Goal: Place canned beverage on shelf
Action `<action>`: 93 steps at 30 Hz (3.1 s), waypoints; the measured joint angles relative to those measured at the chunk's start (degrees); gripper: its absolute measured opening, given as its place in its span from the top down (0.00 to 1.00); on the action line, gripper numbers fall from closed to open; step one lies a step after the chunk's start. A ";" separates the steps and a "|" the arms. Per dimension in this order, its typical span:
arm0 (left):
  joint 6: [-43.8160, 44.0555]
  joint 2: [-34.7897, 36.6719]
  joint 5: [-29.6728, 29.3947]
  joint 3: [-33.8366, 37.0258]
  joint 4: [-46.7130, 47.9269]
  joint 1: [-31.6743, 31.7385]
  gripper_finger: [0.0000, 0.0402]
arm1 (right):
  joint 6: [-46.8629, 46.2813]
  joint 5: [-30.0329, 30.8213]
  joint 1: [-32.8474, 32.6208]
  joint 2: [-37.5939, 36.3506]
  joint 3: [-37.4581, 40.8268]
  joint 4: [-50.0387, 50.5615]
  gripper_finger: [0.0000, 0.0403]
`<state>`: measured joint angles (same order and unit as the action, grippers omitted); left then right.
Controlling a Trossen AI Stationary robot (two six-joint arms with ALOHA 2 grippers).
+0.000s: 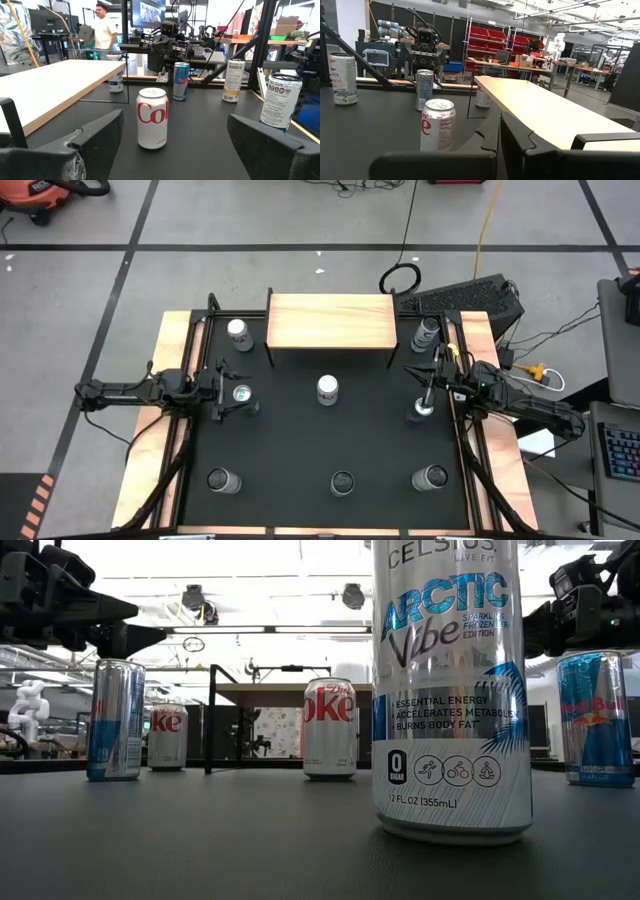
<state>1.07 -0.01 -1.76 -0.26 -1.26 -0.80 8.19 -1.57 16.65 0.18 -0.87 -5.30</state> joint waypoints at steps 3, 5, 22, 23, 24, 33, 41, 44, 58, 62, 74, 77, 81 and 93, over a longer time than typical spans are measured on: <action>-0.01 -0.02 0.00 0.00 0.02 0.00 0.10 | 0.00 -0.01 -0.01 -0.01 0.00 0.00 1.00; 0.01 -0.02 0.00 -0.01 0.00 0.00 0.10 | 0.00 0.00 -0.01 0.01 0.01 0.00 1.00; 0.00 -0.02 0.00 -0.01 0.02 0.02 0.10 | 0.00 -0.02 0.00 0.00 0.00 0.00 1.00; -0.01 -0.01 0.00 0.01 0.02 0.02 0.10 | 0.00 -0.01 0.00 -0.01 -0.01 0.00 1.00; -0.01 -0.01 0.00 0.00 0.02 0.00 0.10 | -0.01 -0.01 -0.01 0.01 -0.01 0.00 1.00; -0.01 -0.01 0.00 -0.01 0.02 0.01 0.10 | 10.82 0.33 0.01 0.01 0.01 -0.72 1.00; 0.01 0.00 0.00 0.01 0.02 0.00 0.10 | 21.13 0.28 0.01 -0.01 0.00 -1.36 1.00; 0.00 0.00 0.00 0.01 0.02 0.00 0.10 | 17.01 -0.01 0.01 0.00 0.00 -1.30 1.00; -0.01 -0.01 0.00 0.00 0.02 0.00 0.10 | 5.03 -0.04 0.01 0.00 0.01 -3.32 1.00; -0.01 -0.02 0.00 0.01 0.02 0.00 0.10 | -1.78 -0.04 0.01 -0.01 0.01 -3.48 1.00; -0.15 -0.01 -0.66 0.00 -0.17 0.00 0.10 | -5.98 -0.17 0.01 0.00 0.00 -3.67 1.00; -0.17 -0.02 -0.67 0.01 -0.20 0.00 0.10 | -4.98 -0.13 0.01 -0.01 0.01 -3.68 1.00; -0.12 -0.01 -0.68 0.00 -0.20 0.00 0.10 | -4.59 -0.11 0.01 -0.01 0.00 -3.11 1.00; -1.20 0.00 -0.88 -0.01 -0.34 0.00 0.10 | -4.66 -0.04 0.01 0.01 -0.01 -3.48 1.00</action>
<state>-0.13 -0.01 -2.64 -0.27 -1.59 -0.80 3.52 -1.61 16.66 0.18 -0.88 -8.78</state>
